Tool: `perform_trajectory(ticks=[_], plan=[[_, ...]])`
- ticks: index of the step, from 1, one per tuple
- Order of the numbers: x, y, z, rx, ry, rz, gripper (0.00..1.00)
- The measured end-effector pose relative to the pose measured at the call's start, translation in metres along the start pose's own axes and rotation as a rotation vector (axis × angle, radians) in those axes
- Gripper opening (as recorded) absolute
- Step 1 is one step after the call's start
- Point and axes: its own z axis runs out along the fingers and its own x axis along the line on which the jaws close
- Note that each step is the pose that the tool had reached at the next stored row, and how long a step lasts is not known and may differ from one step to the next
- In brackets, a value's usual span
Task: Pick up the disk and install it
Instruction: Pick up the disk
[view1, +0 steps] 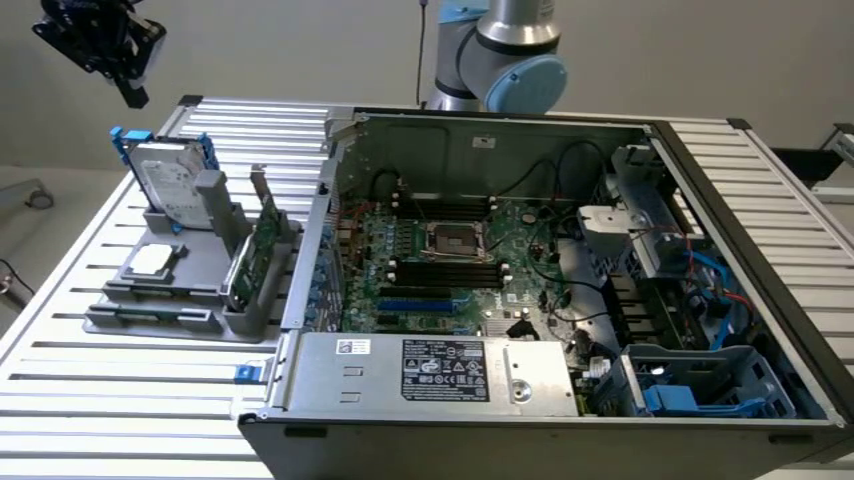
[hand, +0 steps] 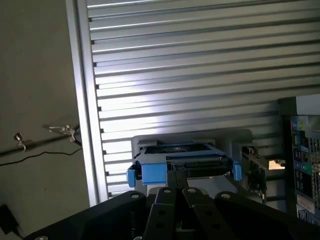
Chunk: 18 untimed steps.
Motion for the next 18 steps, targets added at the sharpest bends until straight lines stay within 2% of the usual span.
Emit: perform_trajectory(ticks=[18], plan=[[0.0001,-0.0002,0.0042,-0.0035,0.0157,-0.326,0.11]])
